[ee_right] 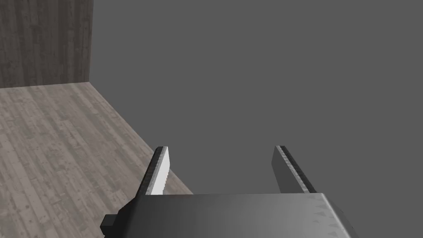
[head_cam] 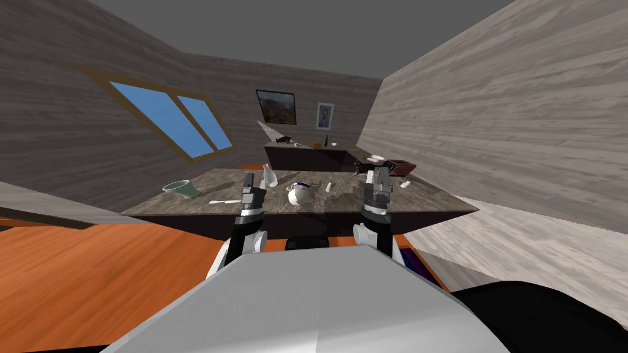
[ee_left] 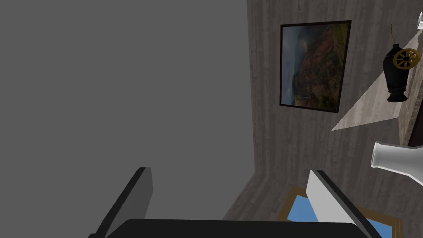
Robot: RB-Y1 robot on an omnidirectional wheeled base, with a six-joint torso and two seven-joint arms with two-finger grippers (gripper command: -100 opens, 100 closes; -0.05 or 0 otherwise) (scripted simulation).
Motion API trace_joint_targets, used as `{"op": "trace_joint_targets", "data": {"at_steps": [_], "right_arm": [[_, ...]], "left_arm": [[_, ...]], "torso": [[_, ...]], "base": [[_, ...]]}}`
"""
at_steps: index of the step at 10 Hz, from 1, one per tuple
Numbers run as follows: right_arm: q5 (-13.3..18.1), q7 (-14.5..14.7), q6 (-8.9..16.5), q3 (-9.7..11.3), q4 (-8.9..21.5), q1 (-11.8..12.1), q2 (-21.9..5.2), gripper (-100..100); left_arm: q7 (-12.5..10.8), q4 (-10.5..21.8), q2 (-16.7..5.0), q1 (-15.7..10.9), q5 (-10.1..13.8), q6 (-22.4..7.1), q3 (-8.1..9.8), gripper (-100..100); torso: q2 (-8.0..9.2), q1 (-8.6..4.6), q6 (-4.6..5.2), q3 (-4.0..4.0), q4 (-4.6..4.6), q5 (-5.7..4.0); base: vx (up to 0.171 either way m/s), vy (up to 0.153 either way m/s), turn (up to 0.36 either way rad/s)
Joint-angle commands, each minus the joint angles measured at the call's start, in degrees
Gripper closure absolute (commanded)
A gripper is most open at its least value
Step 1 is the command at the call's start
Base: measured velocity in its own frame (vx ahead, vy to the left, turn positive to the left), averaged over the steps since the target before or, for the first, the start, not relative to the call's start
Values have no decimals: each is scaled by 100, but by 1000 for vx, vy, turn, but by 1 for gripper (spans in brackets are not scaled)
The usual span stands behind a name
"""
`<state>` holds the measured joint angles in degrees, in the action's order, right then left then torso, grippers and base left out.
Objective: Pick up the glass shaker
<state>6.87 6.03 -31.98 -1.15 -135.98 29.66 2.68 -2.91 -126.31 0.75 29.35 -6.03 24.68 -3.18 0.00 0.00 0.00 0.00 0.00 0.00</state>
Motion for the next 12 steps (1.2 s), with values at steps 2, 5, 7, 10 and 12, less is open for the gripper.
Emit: {"op": "trace_joint_targets", "data": {"at_steps": [2, 5, 7, 10, 12], "right_arm": [[36, 36, 43, -32, 103, -33, -388, -100], [118, 115, 140, -100, 340, -112, -843, -100], [192, 188, 226, -162, 554, -184, -1065, -100], [333, 340, 381, -281, 945, -323, -1279, -100], [450, 475, 498, -378, 1251, -439, -1355, -100]], "left_arm": [[0, 0, 0, 0, 0, 0, 0, 0], [0, 0, 0, 0, 0, 0, 0, 0], [0, 0, 1, -1, 0, 0, -1, 0], [0, 0, 1, -1, 0, 0, -1, 0], [0, 0, 1, -1, 0, 0, -1, 0]], "torso": [[2, 1, 0, 1, 0, 0], [10, 12, 0, 5, 2, 2], [10, 19, -1, 5, 2, 4], [16, 29, -1, 9, 3, 6], [20, 31, 0, 11, 4, 7]], "base": [[-11, 14, 19], [-26, 40, 32], [-33, 57, 49], [-44, 77, 55], [-54, 81, 59]]}}
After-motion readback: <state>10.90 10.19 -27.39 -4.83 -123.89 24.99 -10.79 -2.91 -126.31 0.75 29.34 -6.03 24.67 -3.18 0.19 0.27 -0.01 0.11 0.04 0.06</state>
